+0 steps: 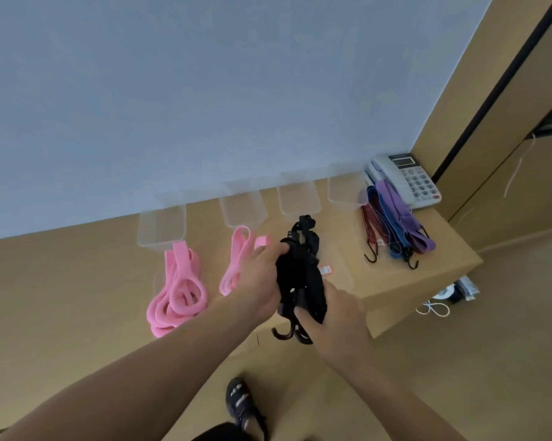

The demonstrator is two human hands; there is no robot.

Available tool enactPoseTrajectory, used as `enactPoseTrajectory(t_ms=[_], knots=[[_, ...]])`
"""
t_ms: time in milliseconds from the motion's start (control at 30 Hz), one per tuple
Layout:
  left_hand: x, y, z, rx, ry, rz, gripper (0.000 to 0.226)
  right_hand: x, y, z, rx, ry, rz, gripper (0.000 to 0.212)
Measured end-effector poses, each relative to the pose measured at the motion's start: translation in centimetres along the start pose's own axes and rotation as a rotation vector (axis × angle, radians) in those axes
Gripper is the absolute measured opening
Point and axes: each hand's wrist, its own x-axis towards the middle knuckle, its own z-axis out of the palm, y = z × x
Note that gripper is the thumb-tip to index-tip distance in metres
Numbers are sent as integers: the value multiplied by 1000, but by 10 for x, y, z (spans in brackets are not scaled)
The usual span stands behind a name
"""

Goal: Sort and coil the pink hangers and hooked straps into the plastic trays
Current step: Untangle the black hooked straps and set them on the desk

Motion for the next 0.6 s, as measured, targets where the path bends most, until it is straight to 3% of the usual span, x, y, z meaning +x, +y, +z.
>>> enactPoseTrajectory(t_ms=[67, 167, 367, 467, 600], knots=[[18, -2, 5, 6, -10, -65, 52, 15, 8, 4, 63, -51, 89, 22], [45, -3, 16, 47, 33, -239, 22, 36, 19, 6, 161, -95, 168, 22], [101, -17, 25, 326, 5, -338, 34, 92, 48, 0, 53, -51, 341, 16], [119, -22, 31, 290, -72, -377, 33, 111, 59, -6, -12, -62, 370, 20], [151, -26, 41, 242, -35, -376, 58, 134, 80, -15, -45, -78, 346, 16]])
